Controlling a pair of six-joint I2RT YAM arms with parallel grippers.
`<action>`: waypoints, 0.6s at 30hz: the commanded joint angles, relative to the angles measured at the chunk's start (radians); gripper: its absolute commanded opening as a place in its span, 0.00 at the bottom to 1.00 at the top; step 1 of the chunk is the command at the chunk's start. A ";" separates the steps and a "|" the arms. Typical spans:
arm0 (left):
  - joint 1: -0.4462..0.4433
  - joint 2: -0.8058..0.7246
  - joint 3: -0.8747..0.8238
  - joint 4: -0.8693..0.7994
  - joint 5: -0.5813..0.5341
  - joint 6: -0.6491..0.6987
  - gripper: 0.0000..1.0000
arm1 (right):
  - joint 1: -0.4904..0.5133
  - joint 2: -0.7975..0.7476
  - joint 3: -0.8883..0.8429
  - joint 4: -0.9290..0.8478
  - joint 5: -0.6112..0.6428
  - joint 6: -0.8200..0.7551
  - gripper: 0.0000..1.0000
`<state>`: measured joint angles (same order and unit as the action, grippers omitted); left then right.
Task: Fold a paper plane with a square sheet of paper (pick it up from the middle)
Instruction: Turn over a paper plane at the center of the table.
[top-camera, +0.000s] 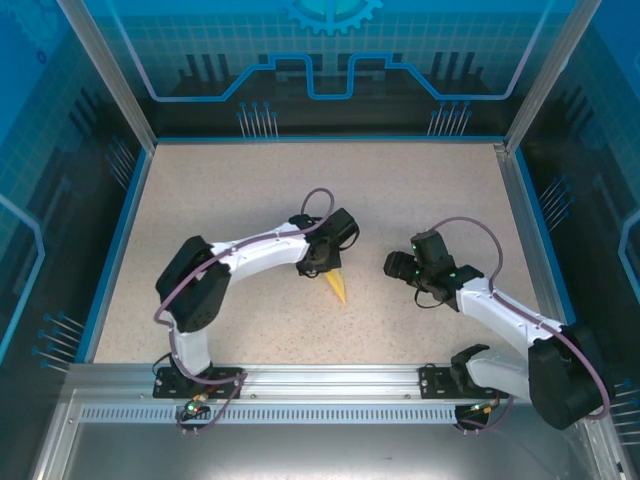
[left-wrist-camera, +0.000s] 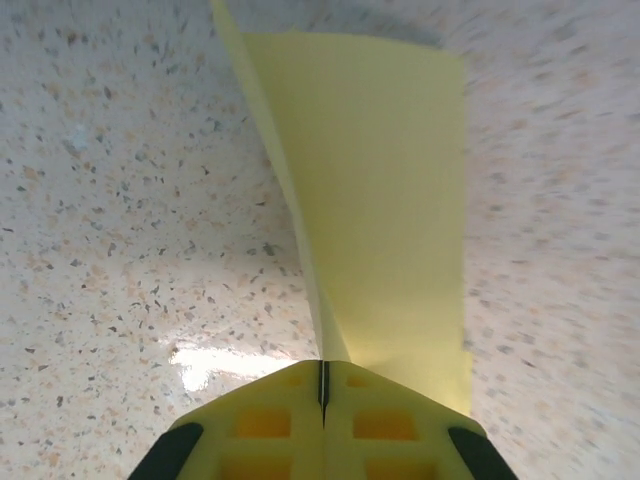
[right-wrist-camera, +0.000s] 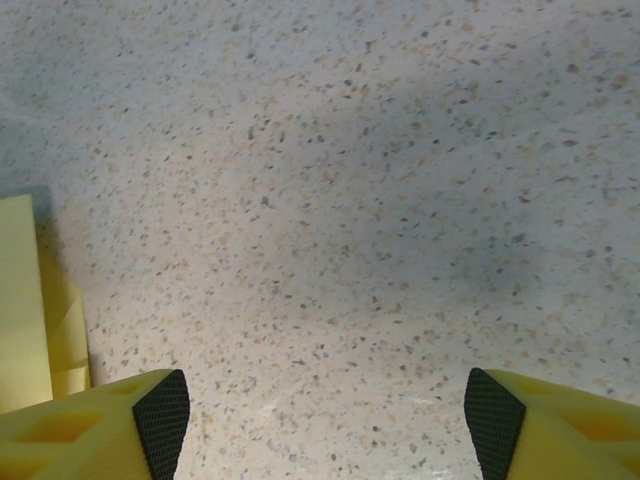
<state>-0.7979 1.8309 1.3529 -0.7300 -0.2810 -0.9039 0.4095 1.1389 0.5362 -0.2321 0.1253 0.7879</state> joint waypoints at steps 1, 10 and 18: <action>-0.002 -0.130 -0.044 0.144 0.040 0.097 0.00 | -0.021 -0.022 0.021 0.008 -0.047 -0.031 0.78; 0.119 -0.238 -0.302 0.610 0.396 0.166 0.00 | -0.022 -0.079 0.050 0.021 -0.099 -0.023 0.79; 0.177 -0.181 -0.466 0.929 0.541 0.089 0.00 | -0.013 -0.054 0.063 0.031 -0.147 -0.013 0.78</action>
<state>-0.6315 1.6211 0.9241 0.0154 0.1654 -0.7876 0.4049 1.0691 0.5694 -0.2085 0.0174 0.7673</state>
